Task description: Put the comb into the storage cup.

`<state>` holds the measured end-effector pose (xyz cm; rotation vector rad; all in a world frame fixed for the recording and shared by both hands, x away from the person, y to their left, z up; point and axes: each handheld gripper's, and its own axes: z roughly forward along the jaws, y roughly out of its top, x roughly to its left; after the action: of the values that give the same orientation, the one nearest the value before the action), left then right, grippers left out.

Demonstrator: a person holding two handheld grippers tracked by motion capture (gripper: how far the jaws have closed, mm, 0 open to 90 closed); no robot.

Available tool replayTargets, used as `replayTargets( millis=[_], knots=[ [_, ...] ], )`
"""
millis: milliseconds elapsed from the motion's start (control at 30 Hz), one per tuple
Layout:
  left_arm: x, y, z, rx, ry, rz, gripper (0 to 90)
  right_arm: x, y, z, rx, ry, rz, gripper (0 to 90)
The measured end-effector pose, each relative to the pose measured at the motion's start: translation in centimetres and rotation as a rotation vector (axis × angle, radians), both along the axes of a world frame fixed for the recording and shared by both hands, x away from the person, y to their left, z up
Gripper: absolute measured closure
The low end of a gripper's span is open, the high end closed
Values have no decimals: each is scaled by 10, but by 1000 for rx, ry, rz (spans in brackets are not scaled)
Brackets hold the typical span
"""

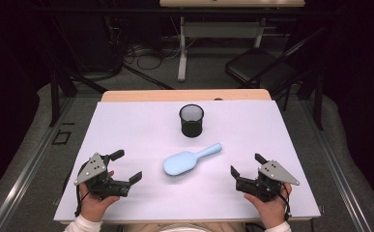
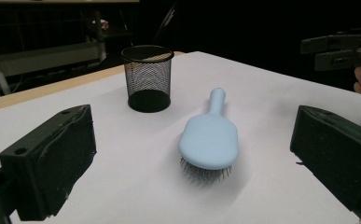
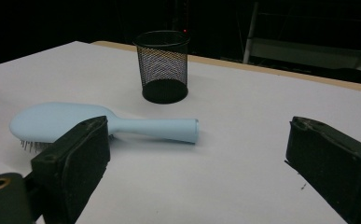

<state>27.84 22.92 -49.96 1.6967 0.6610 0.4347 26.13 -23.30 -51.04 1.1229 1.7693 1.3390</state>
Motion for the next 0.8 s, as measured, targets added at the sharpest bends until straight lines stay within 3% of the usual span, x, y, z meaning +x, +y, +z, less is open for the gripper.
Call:
replayTargets(
  millis=[300,433,667,800],
  knots=[
    [-3,1,-1,8,10,-2,2,8,8,-2,-18,22,28,77],
    [-4,1,-2,12,15,-1,3,9,8,-2,-34,7,26,153],
    [-4,2,-2,-2,21,0,3,15,7,-4,-47,63,35,214],
    [-3,2,-3,0,29,-6,3,20,7,-3,-56,79,44,308]
  ],
)
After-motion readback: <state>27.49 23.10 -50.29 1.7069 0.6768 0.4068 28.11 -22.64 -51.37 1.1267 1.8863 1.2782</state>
